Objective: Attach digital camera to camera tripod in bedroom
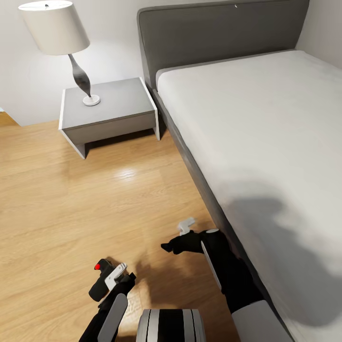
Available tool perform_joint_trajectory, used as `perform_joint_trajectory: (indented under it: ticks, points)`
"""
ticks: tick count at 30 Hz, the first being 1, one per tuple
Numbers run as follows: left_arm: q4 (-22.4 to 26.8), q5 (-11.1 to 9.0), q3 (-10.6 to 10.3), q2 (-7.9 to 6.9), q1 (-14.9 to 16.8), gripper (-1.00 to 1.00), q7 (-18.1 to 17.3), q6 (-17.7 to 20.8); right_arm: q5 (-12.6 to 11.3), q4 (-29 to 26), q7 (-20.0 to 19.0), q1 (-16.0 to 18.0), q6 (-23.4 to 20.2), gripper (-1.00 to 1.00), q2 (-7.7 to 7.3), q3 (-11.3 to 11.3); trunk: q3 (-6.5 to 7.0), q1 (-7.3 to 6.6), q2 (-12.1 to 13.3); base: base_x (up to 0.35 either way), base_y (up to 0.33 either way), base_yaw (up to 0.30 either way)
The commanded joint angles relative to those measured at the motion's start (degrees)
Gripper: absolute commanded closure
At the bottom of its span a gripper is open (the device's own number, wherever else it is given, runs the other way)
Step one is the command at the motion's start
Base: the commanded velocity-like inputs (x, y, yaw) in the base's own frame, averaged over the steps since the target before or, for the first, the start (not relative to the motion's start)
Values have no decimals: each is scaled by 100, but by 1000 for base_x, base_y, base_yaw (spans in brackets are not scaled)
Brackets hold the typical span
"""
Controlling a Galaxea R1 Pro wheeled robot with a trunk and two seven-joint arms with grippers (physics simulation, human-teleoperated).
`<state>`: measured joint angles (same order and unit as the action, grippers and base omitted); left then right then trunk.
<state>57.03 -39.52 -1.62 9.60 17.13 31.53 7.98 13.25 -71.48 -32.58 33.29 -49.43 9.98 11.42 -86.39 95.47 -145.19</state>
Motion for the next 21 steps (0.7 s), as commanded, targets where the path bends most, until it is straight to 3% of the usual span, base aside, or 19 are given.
perform_joint_trajectory:
  ticks: [1,7,21]
  points:
    - [25,-25,-8,0,1,-100,37,19,65,-44,-92,2,-57,-100,2,43,-4,-1,-2,0,0,0]
    - [72,-28,-10,1,1,-100,37,19,51,-138,-219,2,-237,-100,2,187,-4,-1,-2,0,0,0]
    - [146,-24,-13,4,1,-100,37,24,21,-249,-154,2,-252,-100,2,218,-4,-1,-2,0,0,0]
